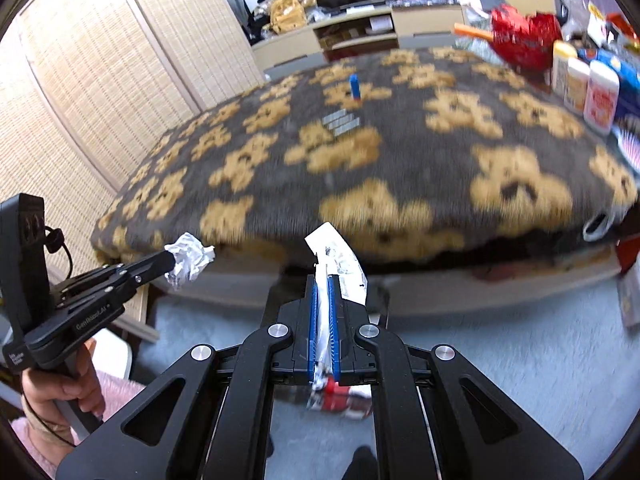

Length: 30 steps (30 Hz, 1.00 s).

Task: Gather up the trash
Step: 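Move both items over the bin and open both tools to drop them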

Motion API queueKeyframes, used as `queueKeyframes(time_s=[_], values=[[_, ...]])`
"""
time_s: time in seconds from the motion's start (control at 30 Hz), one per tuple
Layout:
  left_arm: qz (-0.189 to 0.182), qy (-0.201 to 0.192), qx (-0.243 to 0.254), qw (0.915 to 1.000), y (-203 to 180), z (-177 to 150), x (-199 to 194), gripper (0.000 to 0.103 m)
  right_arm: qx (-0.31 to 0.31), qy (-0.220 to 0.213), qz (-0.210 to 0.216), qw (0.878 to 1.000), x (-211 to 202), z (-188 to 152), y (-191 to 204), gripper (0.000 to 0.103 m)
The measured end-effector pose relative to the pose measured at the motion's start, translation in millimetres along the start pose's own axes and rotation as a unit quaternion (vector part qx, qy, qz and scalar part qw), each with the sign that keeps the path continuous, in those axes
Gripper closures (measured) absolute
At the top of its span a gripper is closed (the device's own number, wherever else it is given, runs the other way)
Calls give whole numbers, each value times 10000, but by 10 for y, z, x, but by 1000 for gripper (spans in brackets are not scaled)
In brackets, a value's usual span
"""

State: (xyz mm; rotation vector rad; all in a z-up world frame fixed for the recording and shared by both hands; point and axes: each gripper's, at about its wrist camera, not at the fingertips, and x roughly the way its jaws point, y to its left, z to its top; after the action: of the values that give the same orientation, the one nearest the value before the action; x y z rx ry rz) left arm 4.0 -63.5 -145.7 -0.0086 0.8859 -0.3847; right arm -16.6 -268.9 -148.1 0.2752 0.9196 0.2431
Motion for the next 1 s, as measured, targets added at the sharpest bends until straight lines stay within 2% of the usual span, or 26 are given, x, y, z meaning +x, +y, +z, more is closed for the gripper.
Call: queueKeyframes(time_s=[0.1, 0.2, 0.43, 0.77, 0.8, 0.87, 0.93, 1.0], values=[[-78, 131, 46, 9999, -39, -228, 90, 102, 74, 275, 87, 9996, 131, -201, 7, 96], [-148, 446, 6, 9989, -34, -429, 263, 102, 128, 591, 84, 9981, 345, -395, 19, 96], [-292, 1068, -195, 9937, -5, -791, 696, 102, 346, 975, 72, 9946, 745, -655, -36, 96], [-503, 1581, -384, 9854, 50, -974, 1106, 102, 550, 1077, 83, 9926, 1091, -666, -96, 95], [-519, 1617, -397, 9847, 58, -977, 1134, 101, 546, 1068, 76, 9928, 1109, -649, -89, 92], [-516, 1650, -450, 9839, 84, -978, 1165, 98, 531, 1081, 37, 9927, 1148, -629, -93, 92], [-473, 1665, -507, 9836, 114, -970, 1189, 84, 540, 1121, -10, 9922, 1191, -613, -99, 92], [-429, 1668, -544, 9836, 160, -968, 1185, 81, 563, 1180, -49, 9914, 1228, -592, -124, 91]])
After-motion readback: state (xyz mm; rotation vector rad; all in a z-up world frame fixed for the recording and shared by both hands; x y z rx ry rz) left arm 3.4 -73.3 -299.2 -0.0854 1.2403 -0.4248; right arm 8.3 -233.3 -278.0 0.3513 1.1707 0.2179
